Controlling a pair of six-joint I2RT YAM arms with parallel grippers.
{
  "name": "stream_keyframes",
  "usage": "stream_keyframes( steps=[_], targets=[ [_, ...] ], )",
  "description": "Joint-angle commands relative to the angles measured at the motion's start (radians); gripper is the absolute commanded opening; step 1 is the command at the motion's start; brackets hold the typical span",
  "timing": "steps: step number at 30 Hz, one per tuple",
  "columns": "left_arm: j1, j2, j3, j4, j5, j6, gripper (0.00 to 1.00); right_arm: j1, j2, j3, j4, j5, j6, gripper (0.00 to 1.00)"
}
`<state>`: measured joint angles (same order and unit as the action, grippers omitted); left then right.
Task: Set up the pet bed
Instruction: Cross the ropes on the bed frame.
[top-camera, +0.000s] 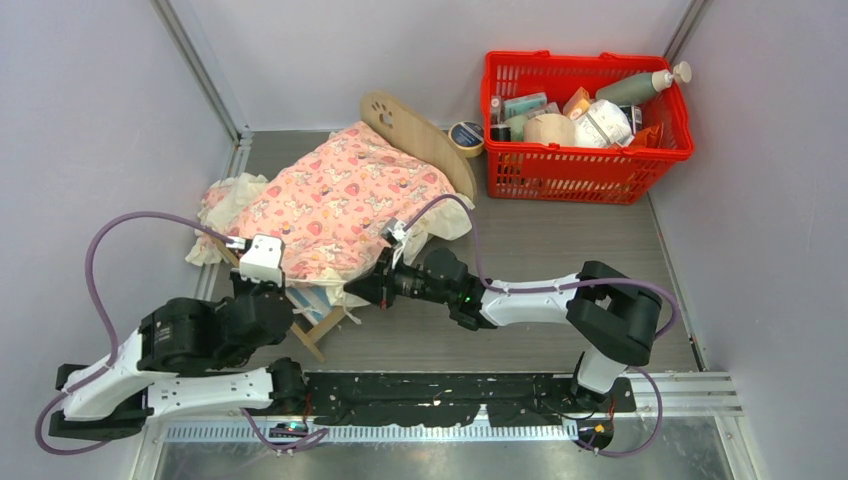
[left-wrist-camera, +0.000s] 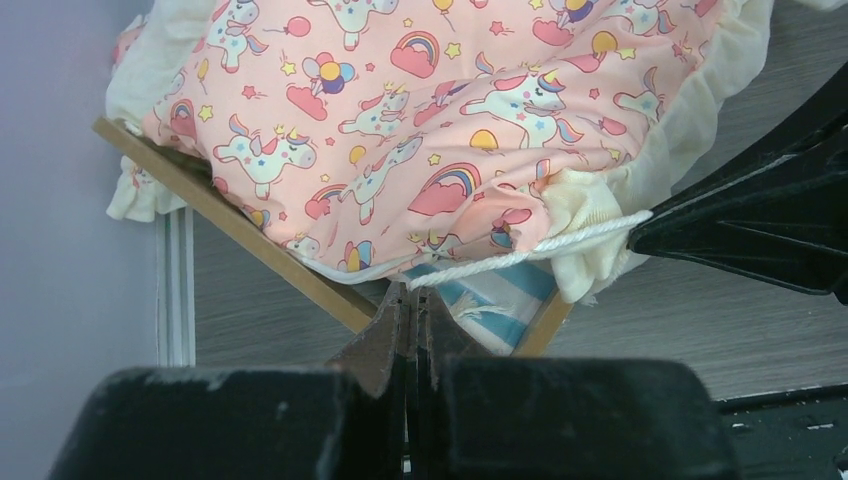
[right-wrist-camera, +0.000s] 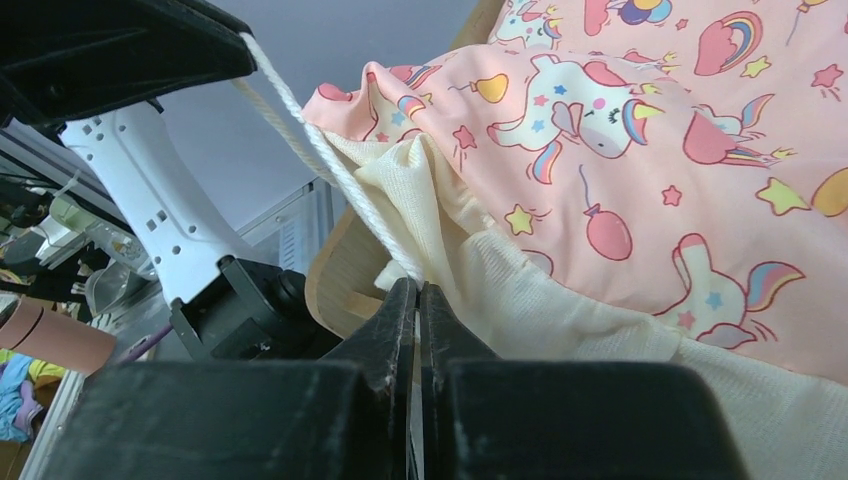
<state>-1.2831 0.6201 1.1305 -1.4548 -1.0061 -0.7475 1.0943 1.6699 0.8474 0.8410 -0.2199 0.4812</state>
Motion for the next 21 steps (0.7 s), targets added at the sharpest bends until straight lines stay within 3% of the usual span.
stream_keyframes(
  steps=[1, 8, 16, 21],
  targets=[
    [0.005, -0.034, 0.096, -0.061, -0.054, 0.102, 0.00, 0.000, 0.016, 0.026, -0.039, 0.006, -0.015, 0.05],
    [0.005, -0.073, 0.134, 0.102, 0.072, 0.395, 0.00, 0.017, 0.034, 0.061, -0.046, -0.002, -0.013, 0.05],
    [0.004, -0.086, 0.004, 0.238, 0.195, 0.479, 0.00, 0.030, 0.032, 0.065, -0.067, 0.010, -0.024, 0.05],
    [0.005, -0.028, -0.016, 0.299, 0.279, 0.631, 0.00, 0.031, 0.031, 0.062, -0.072, 0.019, -0.026, 0.07]
  ],
)
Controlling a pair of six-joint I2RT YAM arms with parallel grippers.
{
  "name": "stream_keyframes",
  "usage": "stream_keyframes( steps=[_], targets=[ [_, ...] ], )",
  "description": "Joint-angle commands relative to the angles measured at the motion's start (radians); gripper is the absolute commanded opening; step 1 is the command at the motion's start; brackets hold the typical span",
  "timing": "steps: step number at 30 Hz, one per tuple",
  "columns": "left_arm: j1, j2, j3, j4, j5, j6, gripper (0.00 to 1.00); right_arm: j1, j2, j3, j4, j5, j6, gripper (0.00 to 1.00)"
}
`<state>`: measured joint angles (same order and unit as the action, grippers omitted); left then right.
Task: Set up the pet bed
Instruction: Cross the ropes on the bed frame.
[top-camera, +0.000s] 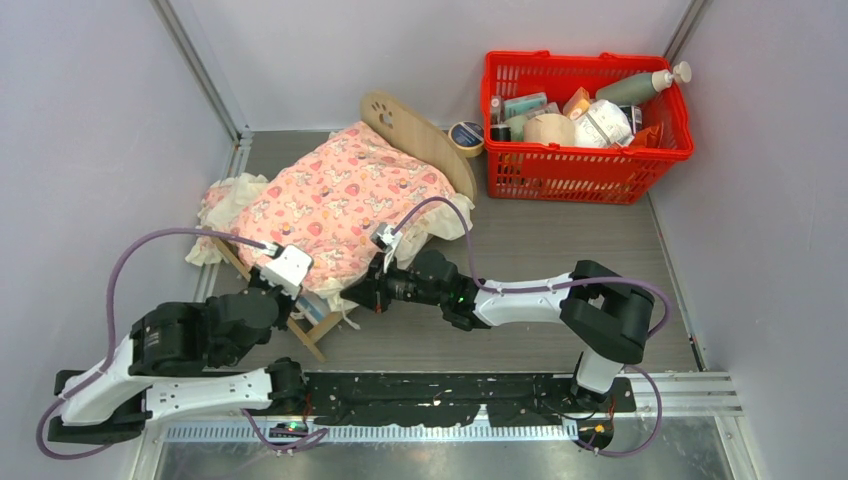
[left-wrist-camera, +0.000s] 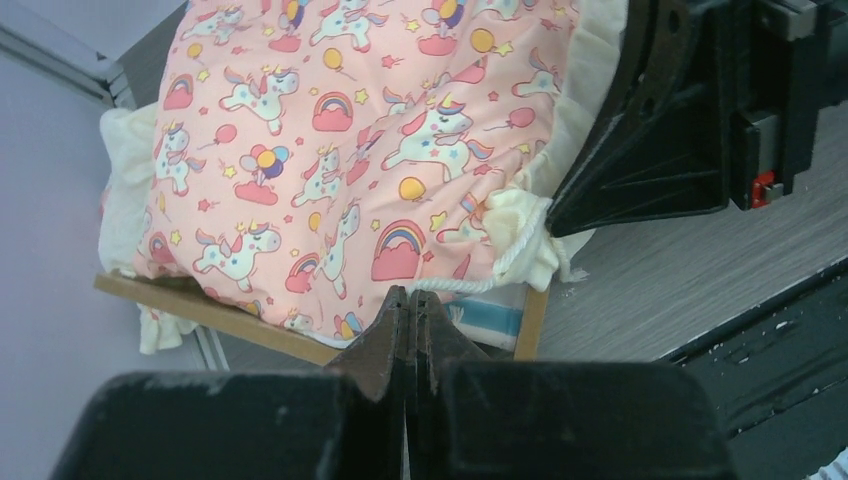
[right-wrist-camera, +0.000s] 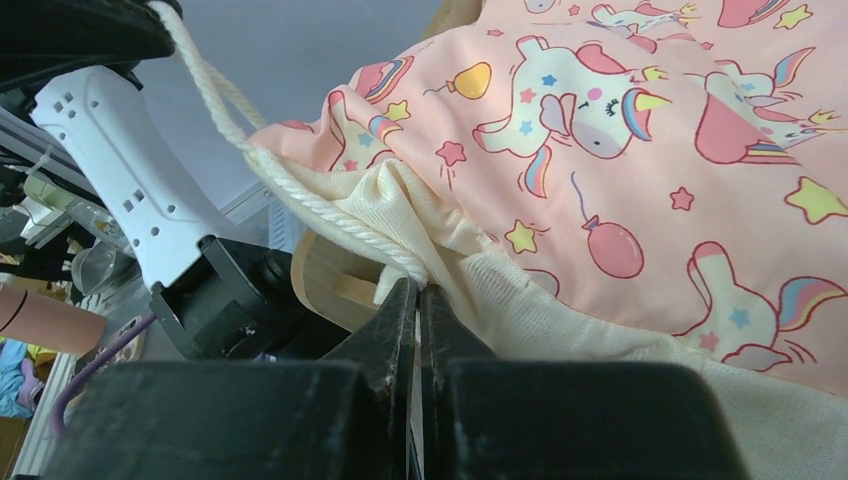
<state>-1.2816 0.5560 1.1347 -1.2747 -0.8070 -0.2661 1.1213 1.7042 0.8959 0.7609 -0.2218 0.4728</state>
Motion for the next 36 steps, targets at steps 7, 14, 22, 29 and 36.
stream_keyframes(
  steps=[7, 14, 22, 29, 36],
  targets=[
    [0.188, 0.055, -0.110, 0.225, 0.293, 0.213, 0.00, 0.004, -0.021, -0.002, 0.010, 0.027, -0.025, 0.07],
    [0.522, 0.114, -0.166, 0.327, 0.609, 0.250, 0.00, 0.003, -0.026, -0.013, 0.016, 0.025, -0.024, 0.06],
    [0.683, 0.175, -0.114, 0.209, 0.541, 0.199, 0.00, 0.002, -0.030, -0.024, 0.032, 0.028, -0.025, 0.06],
    [0.712, 0.156, -0.159, 0.208, 0.505, 0.085, 0.00, 0.000, -0.032, -0.030, 0.038, 0.025, -0.023, 0.05],
    [0.711, 0.297, -0.117, 0.127, 0.546, 0.010, 0.00, -0.004, -0.045, -0.037, 0.039, 0.028, -0.026, 0.06]
  ],
)
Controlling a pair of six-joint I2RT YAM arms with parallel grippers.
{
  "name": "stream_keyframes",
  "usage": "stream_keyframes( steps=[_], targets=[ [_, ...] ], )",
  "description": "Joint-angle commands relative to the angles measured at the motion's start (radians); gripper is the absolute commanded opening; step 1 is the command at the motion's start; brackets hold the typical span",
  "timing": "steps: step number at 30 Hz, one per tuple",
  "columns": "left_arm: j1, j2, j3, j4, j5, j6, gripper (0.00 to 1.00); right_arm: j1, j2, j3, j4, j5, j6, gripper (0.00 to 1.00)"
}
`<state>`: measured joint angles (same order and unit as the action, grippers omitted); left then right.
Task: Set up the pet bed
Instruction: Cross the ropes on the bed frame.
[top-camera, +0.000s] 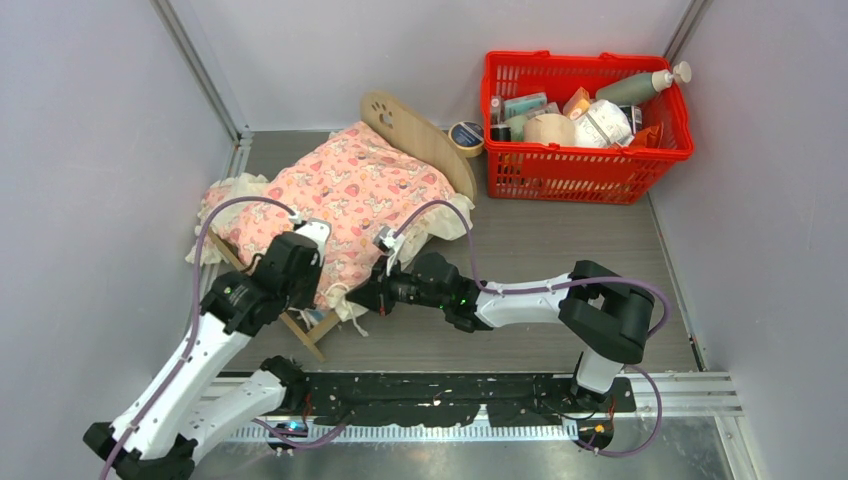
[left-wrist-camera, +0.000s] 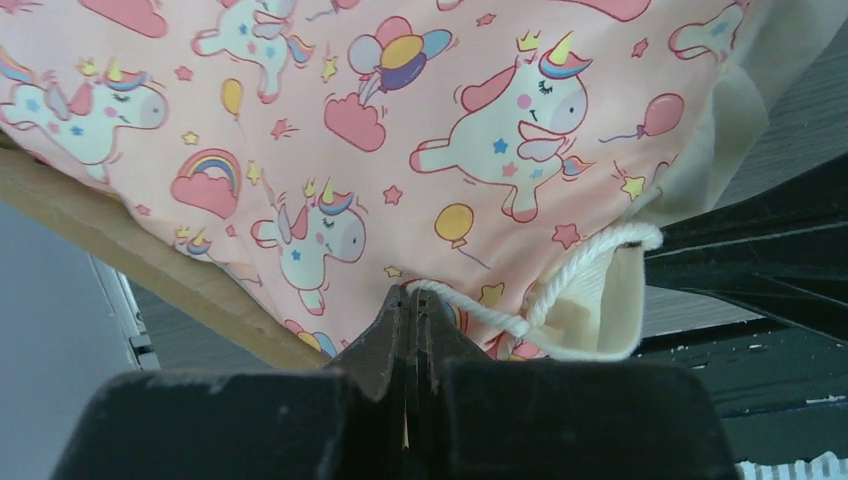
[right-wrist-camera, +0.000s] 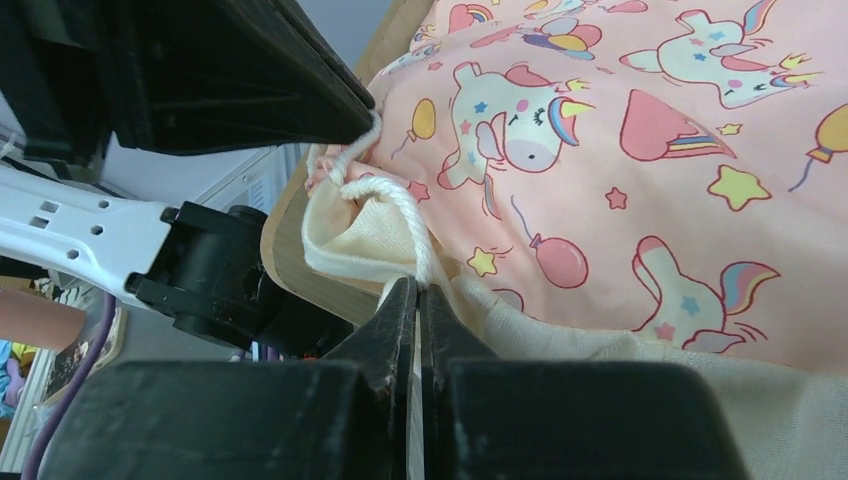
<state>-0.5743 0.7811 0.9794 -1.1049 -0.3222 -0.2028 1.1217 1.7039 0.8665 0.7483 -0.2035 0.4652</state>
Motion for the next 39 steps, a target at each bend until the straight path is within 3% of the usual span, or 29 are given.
stream_keyframes(
  steps=[1, 7, 12, 20, 24, 28, 33, 39],
  targets=[
    [0.004, 0.091, 0.045, -0.062, 0.069, -0.088, 0.00, -0.007, -0.046, -0.011, 0.052, 0.010, -0.018, 0.06],
    [0.004, 0.124, -0.011, -0.097, 0.097, -0.289, 0.01, -0.015, -0.057, -0.028, 0.058, 0.010, -0.016, 0.05],
    [0.004, 0.070, -0.062, -0.072, 0.043, -0.407, 0.24, -0.021, -0.061, -0.036, 0.063, 0.011, -0.013, 0.07],
    [0.004, -0.001, 0.089, -0.144, -0.298, -0.473, 0.69, -0.023, -0.073, -0.034, 0.043, 0.020, -0.018, 0.12],
    [0.004, 0.015, 0.163, -0.316, -0.413, -0.637, 0.67, -0.024, -0.092, -0.027, 0.006, 0.040, -0.033, 0.15],
    [0.004, -0.005, 0.152, -0.449, -0.355, -0.867, 0.60, -0.023, -0.104, -0.017, -0.029, 0.049, -0.044, 0.16],
    [0.004, -0.120, -0.025, -0.315, -0.219, -0.969, 0.54, -0.023, -0.121, -0.011, -0.071, 0.066, -0.051, 0.16],
    [0.004, -0.163, -0.145, -0.210, -0.128, -1.016, 0.55, -0.019, -0.131, -0.005, -0.107, 0.080, -0.047, 0.18]
  ],
)
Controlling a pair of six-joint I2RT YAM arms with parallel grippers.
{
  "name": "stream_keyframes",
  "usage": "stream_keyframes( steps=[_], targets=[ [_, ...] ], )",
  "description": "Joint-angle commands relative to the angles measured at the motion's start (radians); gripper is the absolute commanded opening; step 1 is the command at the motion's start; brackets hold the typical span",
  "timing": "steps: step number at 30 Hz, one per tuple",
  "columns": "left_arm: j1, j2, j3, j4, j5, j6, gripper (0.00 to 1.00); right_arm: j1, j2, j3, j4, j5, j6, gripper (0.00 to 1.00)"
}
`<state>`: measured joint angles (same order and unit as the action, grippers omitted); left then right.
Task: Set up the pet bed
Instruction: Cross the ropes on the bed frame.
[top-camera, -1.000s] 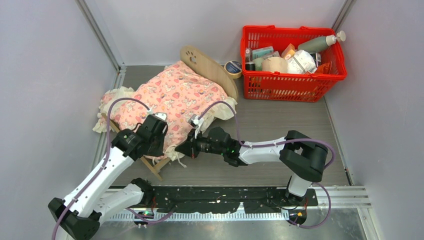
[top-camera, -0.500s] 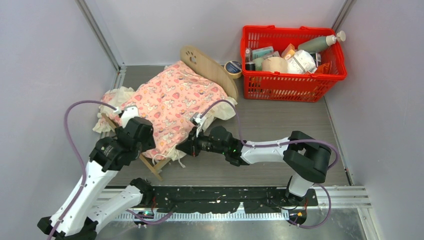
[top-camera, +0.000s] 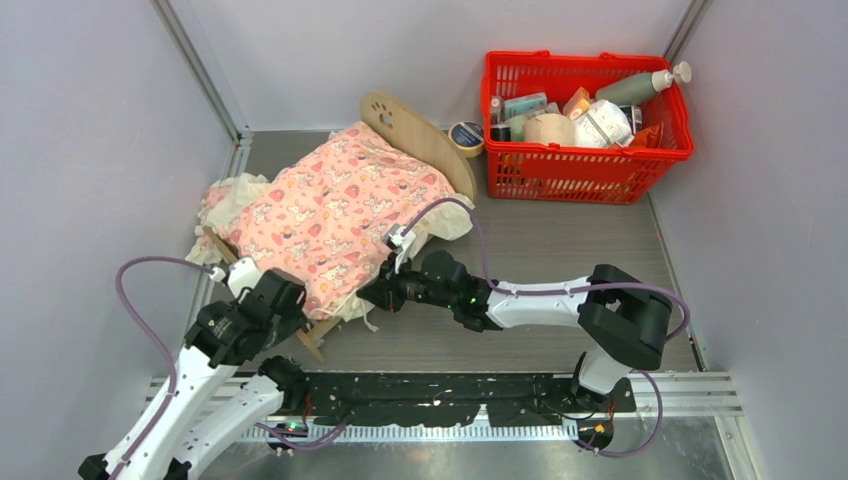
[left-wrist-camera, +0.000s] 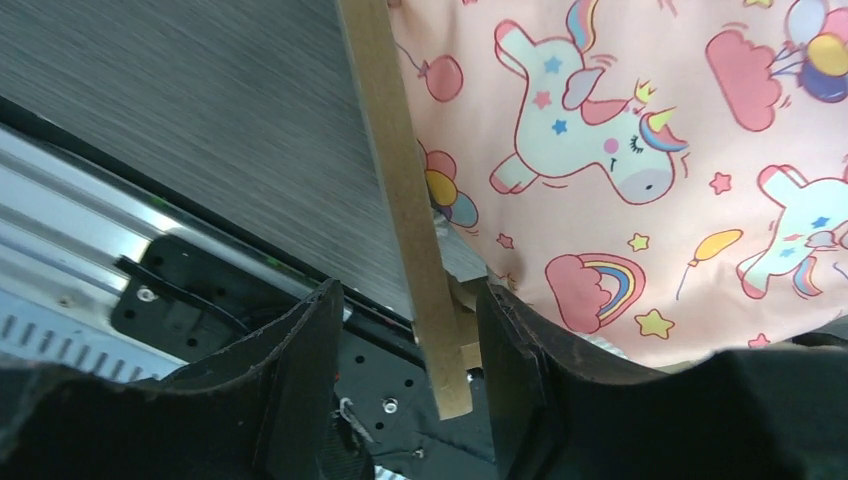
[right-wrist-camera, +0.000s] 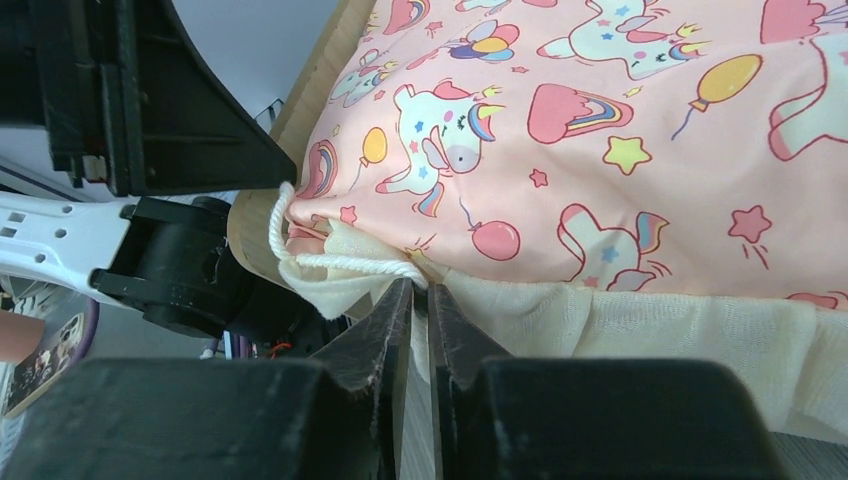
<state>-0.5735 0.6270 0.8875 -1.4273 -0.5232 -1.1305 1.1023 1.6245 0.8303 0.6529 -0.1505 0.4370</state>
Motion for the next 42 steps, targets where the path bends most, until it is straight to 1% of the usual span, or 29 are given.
stream_keyframes(
  steps=[1, 2, 3, 5, 6, 7, 8, 9, 10, 13, 15, 16, 18, 19, 20, 21, 22, 23, 24, 25, 26, 27, 28, 29, 31, 33, 35, 38, 42],
  targets=[
    [0.004, -0.006, -0.066, 0.116, 0.078, -0.097, 0.55, 0.001, -0.054, 0.031, -0.015, 0.033, -0.018, 0.18],
    [0.004, -0.003, -0.081, 0.122, 0.079, -0.101, 0.55, 0.001, -0.062, 0.029, -0.024, 0.038, -0.018, 0.20],
    [0.003, -0.003, -0.086, 0.125, 0.079, -0.103, 0.52, 0.002, -0.067, 0.025, -0.031, 0.049, -0.018, 0.20],
    [0.003, -0.013, -0.095, 0.119, 0.074, -0.109, 0.44, 0.002, -0.090, 0.009, -0.048, 0.066, -0.024, 0.23],
    [0.004, -0.020, -0.094, 0.119, 0.070, -0.108, 0.38, 0.002, -0.112, 0.005, -0.055, 0.078, -0.031, 0.25],
    [0.003, -0.032, -0.093, 0.118, 0.060, -0.105, 0.31, 0.002, -0.123, -0.003, -0.069, 0.083, -0.034, 0.27],
    [0.003, -0.044, -0.089, 0.117, 0.049, -0.103, 0.22, 0.002, -0.149, -0.008, -0.076, 0.098, -0.043, 0.32],
    [0.003, -0.053, -0.082, 0.117, 0.035, -0.101, 0.11, 0.002, -0.164, -0.017, -0.090, 0.104, -0.047, 0.35],
    [0.003, -0.062, -0.070, 0.124, 0.023, -0.089, 0.01, 0.002, -0.194, -0.023, -0.096, 0.119, -0.058, 0.40],
    [0.003, -0.064, -0.018, 0.132, -0.010, -0.052, 0.00, 0.002, -0.280, -0.076, -0.100, 0.144, -0.081, 0.49],
    [0.003, -0.053, 0.028, 0.135, -0.029, -0.036, 0.00, 0.004, -0.333, -0.127, -0.068, 0.147, -0.111, 0.54],
    [0.003, -0.046, 0.049, 0.146, -0.033, -0.018, 0.00, 0.007, -0.350, -0.151, -0.037, 0.147, -0.143, 0.54],
    [0.003, -0.024, 0.091, 0.159, -0.032, 0.007, 0.00, 0.041, -0.388, -0.255, 0.112, 0.174, -0.215, 0.52],
    [0.003, -0.014, 0.113, 0.167, -0.030, 0.020, 0.00, 0.054, -0.395, -0.325, 0.240, 0.185, -0.245, 0.50],
    [0.003, -0.002, 0.133, 0.170, -0.028, 0.033, 0.00, 0.091, -0.393, -0.352, 0.296, 0.198, -0.323, 0.50],
    [0.003, 0.008, 0.154, 0.168, -0.028, 0.040, 0.00, 0.111, -0.379, -0.391, 0.386, 0.195, -0.428, 0.49],
    [0.004, 0.015, 0.164, 0.171, -0.028, 0.050, 0.00, 0.159, -0.368, -0.405, 0.422, 0.188, -0.483, 0.49],
    [0.003, 0.019, 0.170, 0.172, -0.028, 0.055, 0.00, 0.185, -0.337, -0.431, 0.499, 0.172, -0.598, 0.49],
    [0.004, 0.019, 0.172, 0.174, -0.027, 0.056, 0.00, 0.231, -0.314, -0.443, 0.580, 0.150, -0.651, 0.50],
    [0.003, 0.019, 0.171, 0.180, -0.025, 0.062, 0.00, 0.251, -0.266, -0.461, 0.620, 0.109, -0.738, 0.50],
    [0.003, 0.017, 0.170, 0.180, -0.023, 0.062, 0.00, 0.286, -0.201, -0.470, 0.705, 0.098, -0.773, 0.50],
    [0.004, 0.013, 0.167, 0.183, -0.022, 0.063, 0.00, 0.303, -0.165, -0.470, 0.744, 0.102, -0.810, 0.51],
    [0.003, 0.009, 0.164, 0.187, -0.023, 0.064, 0.00, 0.333, -0.096, -0.458, 0.812, 0.110, -0.818, 0.51],
    [0.003, 0.004, 0.161, 0.192, -0.021, 0.062, 0.00, 0.345, -0.066, -0.447, 0.836, 0.121, -0.829, 0.51],
    [0.004, -0.002, 0.158, 0.209, -0.012, 0.060, 0.00, 0.403, 0.016, -0.398, 0.854, 0.141, -0.859, 0.52],
    [0.003, -0.001, 0.154, 0.220, -0.004, 0.060, 0.00, 0.438, 0.092, -0.326, 0.838, 0.216, -0.885, 0.53],
    [0.003, 0.002, 0.151, 0.226, 0.002, 0.054, 0.00, 0.452, 0.180, -0.250, 0.831, 0.280, -0.878, 0.54],
    [0.003, 0.002, 0.134, 0.251, 0.019, 0.047, 0.00, 0.456, 0.320, -0.151, 0.876, 0.375, -0.875, 0.55],
    [0.003, 0.007, 0.121, 0.241, 0.027, 0.010, 0.00, 0.452, 0.464, -0.029, 0.877, 0.378, -0.939, 0.58]
  ],
)
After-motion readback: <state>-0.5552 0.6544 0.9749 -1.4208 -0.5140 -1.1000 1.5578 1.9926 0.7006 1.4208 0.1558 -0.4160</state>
